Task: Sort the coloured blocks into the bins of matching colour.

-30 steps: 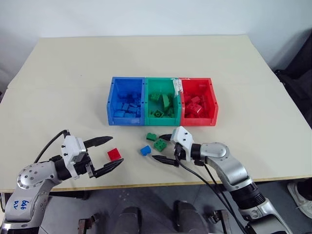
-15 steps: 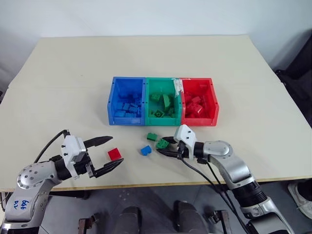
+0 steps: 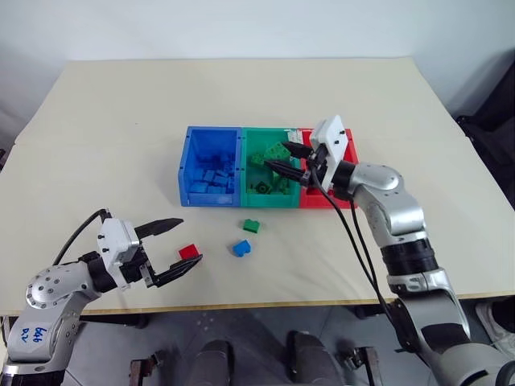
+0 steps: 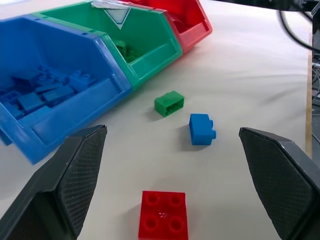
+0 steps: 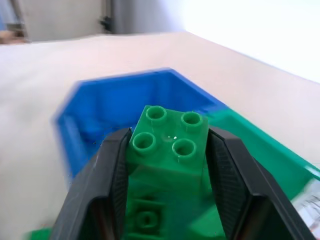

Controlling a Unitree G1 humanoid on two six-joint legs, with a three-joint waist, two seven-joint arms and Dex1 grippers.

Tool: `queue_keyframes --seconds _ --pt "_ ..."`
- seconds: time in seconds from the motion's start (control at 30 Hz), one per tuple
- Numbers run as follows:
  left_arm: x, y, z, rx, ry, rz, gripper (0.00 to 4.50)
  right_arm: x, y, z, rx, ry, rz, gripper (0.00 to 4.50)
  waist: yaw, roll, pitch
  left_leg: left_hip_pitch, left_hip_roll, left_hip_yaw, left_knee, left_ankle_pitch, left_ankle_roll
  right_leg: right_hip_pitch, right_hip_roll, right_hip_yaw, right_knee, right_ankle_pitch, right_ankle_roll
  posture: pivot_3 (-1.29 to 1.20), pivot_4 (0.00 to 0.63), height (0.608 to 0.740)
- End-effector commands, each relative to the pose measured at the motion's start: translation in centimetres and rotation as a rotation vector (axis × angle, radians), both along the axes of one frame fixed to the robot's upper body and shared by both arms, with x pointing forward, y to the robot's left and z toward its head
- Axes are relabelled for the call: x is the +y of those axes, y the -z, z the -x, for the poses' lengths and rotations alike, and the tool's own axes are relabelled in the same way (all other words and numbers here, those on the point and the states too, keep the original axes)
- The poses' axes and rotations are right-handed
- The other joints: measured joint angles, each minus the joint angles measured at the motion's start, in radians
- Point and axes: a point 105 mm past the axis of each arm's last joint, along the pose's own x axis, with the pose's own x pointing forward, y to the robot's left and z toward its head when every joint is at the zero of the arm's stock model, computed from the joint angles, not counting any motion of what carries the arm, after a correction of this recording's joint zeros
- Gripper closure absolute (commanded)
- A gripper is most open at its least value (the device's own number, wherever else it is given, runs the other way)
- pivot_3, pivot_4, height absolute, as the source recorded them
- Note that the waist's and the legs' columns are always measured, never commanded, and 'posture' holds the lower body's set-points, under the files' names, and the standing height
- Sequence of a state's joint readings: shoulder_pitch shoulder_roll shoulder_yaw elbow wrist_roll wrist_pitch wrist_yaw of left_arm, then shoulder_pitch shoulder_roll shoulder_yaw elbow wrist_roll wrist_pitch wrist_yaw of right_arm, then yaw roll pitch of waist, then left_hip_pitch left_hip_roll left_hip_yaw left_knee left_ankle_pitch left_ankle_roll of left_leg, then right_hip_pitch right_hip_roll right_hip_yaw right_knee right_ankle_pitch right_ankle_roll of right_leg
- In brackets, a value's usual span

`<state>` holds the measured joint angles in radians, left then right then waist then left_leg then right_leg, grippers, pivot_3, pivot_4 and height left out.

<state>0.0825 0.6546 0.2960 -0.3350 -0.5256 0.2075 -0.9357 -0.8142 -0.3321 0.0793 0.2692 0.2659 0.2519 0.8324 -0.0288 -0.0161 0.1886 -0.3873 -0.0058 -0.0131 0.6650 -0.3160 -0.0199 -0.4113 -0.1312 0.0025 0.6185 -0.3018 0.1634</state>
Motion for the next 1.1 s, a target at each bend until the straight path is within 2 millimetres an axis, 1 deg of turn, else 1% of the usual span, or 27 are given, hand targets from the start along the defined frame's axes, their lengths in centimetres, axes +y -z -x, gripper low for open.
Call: queue_keyframes --seconds 0.03,0.1,0.17,0.23,0.33,0.4,0.43,0.53,0.6,0.67,0.77,0.87,0.97,1.03,1.1 --pt "0.3 -1.0 -0.2 -0.028 -0.008 0.018 0.0 0.3 -1.4 -0.6 -0.07 0.017 -0.019 1.33 -0.001 0.0 0.0 0.0 0.0 0.0 0.0 0.0 0.0 0.0 0.0 0.0 0.0 0.0 0.0 0.0 0.15 0.74" --pt "0.6 -1.0 -0.3 -0.004 -0.033 0.028 0.0 0.3 -1.3 -0.6 -0.078 0.014 -0.018 0.64 -0.002 0.0 0.0 0.0 0.0 0.0 0.0 0.0 0.0 -0.001 0.0 0.0 0.0 0.0 0.0 0.0 0.15 0.74" --pt "1.1 -0.7 -0.2 0.028 -0.049 0.025 0.0 -0.6 -1.1 -0.2 -0.094 -0.008 -0.01 0.05 -0.003 0.0 0.0 0.0 0.0 0.0 0.0 0.0 0.0 -0.001 0.0 0.0 0.0 0.0 0.0 0.0 0.15 0.74" --pt "1.7 -0.6 -0.2 0.027 -0.071 0.009 0.0 -1.3 -0.8 0.7 -0.11 -0.056 -0.011 0.05 -0.002 0.0 0.0 0.0 0.0 0.0 0.0 0.0 0.0 -0.001 0.0 0.0 0.0 0.0 0.0 0.0 0.15 0.74" --pt "3.4 -0.5 -0.2 0.003 -0.125 -0.031 0.0 -3.8 0.8 4.5 -0.105 -0.233 0.001 0.05 0.004 0.0 0.0 0.0 0.0 0.0 -0.001 0.0 0.0 0.0 0.0 -0.001 0.0 0.0 0.0 0.0 0.15 0.74" --pt "4.0 -0.3 -0.1 0.004 -0.136 -0.047 0.0 -5.0 1.6 6.1 -0.091 -0.293 0.022 0.05 0.006 0.0 0.0 -0.001 0.0 0.002 -0.001 -0.001 0.001 0.002 0.0 -0.003 -0.002 0.0 0.0 0.0 0.15 0.74" --pt "4.3 -0.2 -0.2 0.005 -0.142 -0.063 0.0 -5.9 2.7 7.2 -0.064 -0.318 0.061 0.05 0.004 0.0 0.0 -0.001 0.0 0.003 0.0 -0.002 0.002 0.002 0.0 -0.003 -0.003 0.0 0.0 0.0 0.15 0.74" --pt "4.8 0.1 -0.5 0.002 -0.149 -0.102 0.0 -7.8 4.8 9.2 -0.004 -0.356 0.144 0.05 0.004 0.0 0.0 -0.001 0.0 0.007 0.0 -0.002 0.002 0.002 0.0 -0.003 -0.004 0.0 0.0 0.0 0.15 0.74" --pt "4.0 0.3 -1.1 0.01 -0.112 -0.123 0.0 -9.6 6.6 10.3 0.06 -0.33 0.2 0.05 0.003 0.0 0.0 0.0 0.001 0.008 0.0 -0.002 0.002 0.002 0.0 -0.003 -0.004 0.0 0.0 0.0 0.15 0.74" --pt "2.7 0.4 -1.8 0.016 -0.068 -0.133 0.0 -10.6 7.5 10.7 0.093 -0.294 0.228 0.05 0.007 0.0 0.0 0.0 0.001 0.009 0.0 -0.002 0.002 0.002 0.0 -0.003 -0.003 0.0 0.0 0.0 0.15 0.74" --pt "-0.3 0.6 -2.9 0.027 0.046 -0.155 0.0 -10.7 7.5 10.7 0.097 -0.259 0.208 0.05 0.006 0.0 0.0 0.0 0.0 0.01 0.002 -0.002 0.002 0.003 -0.001 -0.003 -0.003 0.001 0.001 0.0 0.15 0.74" --pt "-2.8 0.9 -4.1 0.055 0.131 -0.202 0.0 -10.6 7.8 11.2 0.14 -0.266 0.212 0.05 0.004 0.0 0.0 0.001 0.001 0.01 0.003 -0.001 0.001 0.003 0.0 -0.003 0.0 0.001 0.001 0.0 0.15 0.74" --pt "-3.7 1.6 -5.1 0.102 0.153 -0.254 0.0 -10.6 8.2 11.9 0.18 -0.286 0.239 0.05 0.003 0.0 0.0 0.001 0.001 0.01 0.003 -0.001 0.0 0.003 0.0 -0.003 0.0 0.001 0.001 0.0 0.15 0.74" --pt "-4.6 1.5 -6.5 0.078 0.146 -0.275 0.0 -10.5 8.1 12.0 0.176 -0.275 0.232 0.05 0.005 0.0 0.0 0.001 0.001 0.01 0.003 -0.001 0.001 0.002 0.0 -0.003 0.0 0.001 0.001 0.0 0.15 0.74" --pt "-6.0 1.6 -8.0 0.102 0.161 -0.282 0.0 -10.5 7.7 12.3 0.162 -0.258 0.215 0.05 0.01 0.0 0.0 0.0 0.0 0.01 0.004 -0.001 0.001 0.003 0.0 -0.003 0.0 0.001 0.001 0.0 0.15 0.74"
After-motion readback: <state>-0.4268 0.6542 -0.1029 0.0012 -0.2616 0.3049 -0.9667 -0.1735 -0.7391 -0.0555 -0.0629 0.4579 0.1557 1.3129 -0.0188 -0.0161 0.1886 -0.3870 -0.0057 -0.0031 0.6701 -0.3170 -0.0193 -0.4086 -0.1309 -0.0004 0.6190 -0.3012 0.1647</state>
